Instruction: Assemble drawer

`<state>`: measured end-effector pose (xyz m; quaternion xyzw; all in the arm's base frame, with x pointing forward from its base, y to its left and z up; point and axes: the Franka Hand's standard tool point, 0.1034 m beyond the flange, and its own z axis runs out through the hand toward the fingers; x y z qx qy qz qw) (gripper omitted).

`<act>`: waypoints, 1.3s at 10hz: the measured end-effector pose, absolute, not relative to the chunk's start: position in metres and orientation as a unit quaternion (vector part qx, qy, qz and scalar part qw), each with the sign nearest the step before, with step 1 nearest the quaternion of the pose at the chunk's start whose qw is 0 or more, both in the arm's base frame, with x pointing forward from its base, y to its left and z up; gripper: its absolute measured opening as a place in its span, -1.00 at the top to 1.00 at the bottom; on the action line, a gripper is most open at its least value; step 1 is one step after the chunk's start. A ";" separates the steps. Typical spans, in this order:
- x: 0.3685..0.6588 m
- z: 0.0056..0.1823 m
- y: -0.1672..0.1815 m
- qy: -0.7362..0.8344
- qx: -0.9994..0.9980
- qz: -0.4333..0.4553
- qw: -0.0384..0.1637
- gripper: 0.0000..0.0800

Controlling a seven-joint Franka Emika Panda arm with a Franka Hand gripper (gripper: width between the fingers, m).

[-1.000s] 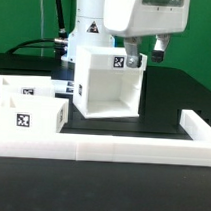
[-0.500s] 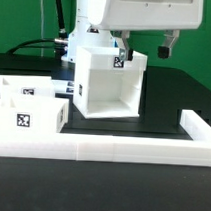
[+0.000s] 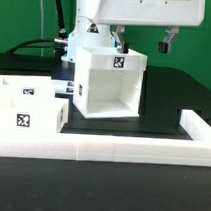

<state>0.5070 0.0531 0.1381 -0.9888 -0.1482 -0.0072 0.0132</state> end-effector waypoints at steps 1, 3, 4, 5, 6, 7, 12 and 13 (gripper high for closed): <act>0.495 0.140 0.055 -0.151 -0.988 -0.010 0.011 -0.63; 0.486 0.139 0.054 -0.152 -0.988 -0.013 0.010 -0.63; 0.487 0.138 0.054 -0.152 -0.988 -0.013 0.010 -0.63; 0.486 0.138 0.054 -0.152 -0.988 -0.013 0.010 -0.63; 0.484 0.137 0.054 -0.150 -0.989 -0.013 0.010 -0.63; 0.472 0.132 0.053 -0.138 -0.990 -0.013 0.015 -0.62; 0.421 0.101 0.059 -0.117 -0.993 -0.007 0.020 -0.62; 0.420 0.098 0.059 -0.117 -0.993 -0.004 0.021 -0.57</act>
Offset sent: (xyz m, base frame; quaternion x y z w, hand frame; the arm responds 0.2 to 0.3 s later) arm 0.0000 0.0000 0.0000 0.0000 0.0000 0.0000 1.0000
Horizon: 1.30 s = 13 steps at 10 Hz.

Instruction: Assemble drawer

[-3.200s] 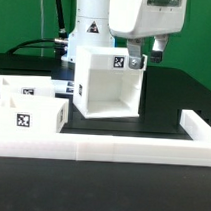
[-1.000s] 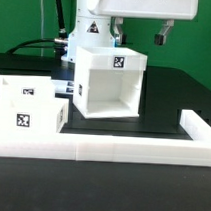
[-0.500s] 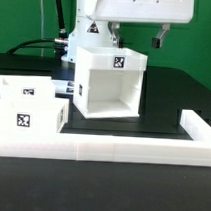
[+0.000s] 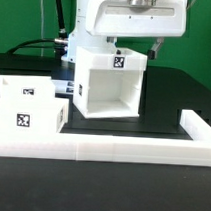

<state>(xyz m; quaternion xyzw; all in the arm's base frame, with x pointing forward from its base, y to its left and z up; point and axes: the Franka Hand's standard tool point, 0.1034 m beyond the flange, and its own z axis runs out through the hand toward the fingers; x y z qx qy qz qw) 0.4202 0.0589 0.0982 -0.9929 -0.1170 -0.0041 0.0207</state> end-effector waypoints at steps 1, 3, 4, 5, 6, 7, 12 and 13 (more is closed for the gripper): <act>0.420 0.097 0.059 -0.117 -0.993 -0.003 0.021 -0.57; 0.420 0.097 0.059 -0.117 -0.993 -0.003 0.021 0.31; 0.420 0.097 0.059 -0.117 -0.993 -0.003 0.021 0.65; 0.420 0.097 0.059 -0.117 -0.993 -0.003 0.021 0.65; 0.420 0.097 0.059 -0.118 -0.993 -0.003 0.021 0.91; 0.420 0.097 0.059 -0.118 -0.993 -0.003 0.021 0.91; 0.421 0.097 0.059 -0.117 -0.993 -0.003 0.021 0.91; 0.435 0.097 0.059 -0.114 -0.993 -0.011 0.022 0.91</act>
Offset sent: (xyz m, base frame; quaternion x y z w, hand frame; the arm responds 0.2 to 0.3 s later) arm 0.0000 0.0000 0.0000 0.0000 0.0000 0.0000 1.0000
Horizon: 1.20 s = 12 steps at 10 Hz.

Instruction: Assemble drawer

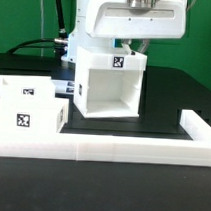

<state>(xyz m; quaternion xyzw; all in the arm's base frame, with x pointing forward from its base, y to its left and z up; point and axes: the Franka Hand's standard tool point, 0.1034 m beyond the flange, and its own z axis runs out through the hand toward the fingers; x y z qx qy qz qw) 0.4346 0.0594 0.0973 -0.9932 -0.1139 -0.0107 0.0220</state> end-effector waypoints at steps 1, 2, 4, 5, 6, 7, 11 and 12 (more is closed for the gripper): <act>0.452 0.097 0.061 -0.111 -0.993 -0.018 0.024 0.91; 0.467 0.098 0.064 -0.108 -0.993 -0.024 0.027 0.91; 0.493 0.098 0.069 -0.099 -0.994 -0.036 0.031 0.91; 0.504 0.098 0.071 -0.093 -0.994 -0.043 0.032 0.91; 0.514 0.098 0.074 -0.083 -0.995 -0.049 0.035 0.91; 0.527 0.098 0.076 -0.070 -0.995 -0.055 0.038 0.91; 0.570 0.099 0.088 -0.012 -0.996 -0.076 0.050 0.91; 0.578 0.099 0.091 -0.005 -0.995 -0.081 0.052 0.91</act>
Offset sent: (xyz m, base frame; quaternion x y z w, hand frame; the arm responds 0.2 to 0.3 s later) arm 0.0485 0.0055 -0.0079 -0.0011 -0.0020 0.0419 0.9991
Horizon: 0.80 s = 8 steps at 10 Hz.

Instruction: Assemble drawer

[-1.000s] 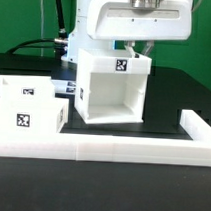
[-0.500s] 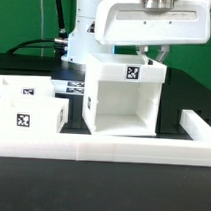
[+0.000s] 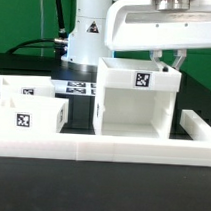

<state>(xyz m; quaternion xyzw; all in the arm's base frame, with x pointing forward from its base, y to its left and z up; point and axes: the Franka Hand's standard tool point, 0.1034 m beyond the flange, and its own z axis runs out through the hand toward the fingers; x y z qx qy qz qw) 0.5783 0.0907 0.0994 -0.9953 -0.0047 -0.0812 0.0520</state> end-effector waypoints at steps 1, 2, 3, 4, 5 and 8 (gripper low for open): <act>0.578 0.101 0.090 -0.003 -0.995 -0.082 0.052 0.90; 0.578 0.101 0.090 -0.002 -0.995 -0.082 0.052 0.90; 0.579 0.101 0.090 -0.004 -0.995 -0.083 0.052 0.90; 0.579 0.102 0.091 0.022 -0.995 -0.082 0.055 0.90; 0.580 0.103 0.092 0.054 -0.993 -0.083 0.060 0.90; 0.582 0.105 0.095 0.134 -0.985 -0.083 0.070 0.90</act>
Offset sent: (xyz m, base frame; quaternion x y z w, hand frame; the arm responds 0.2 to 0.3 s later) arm 0.0000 0.0000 0.0000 0.0000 0.0000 0.0000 1.0000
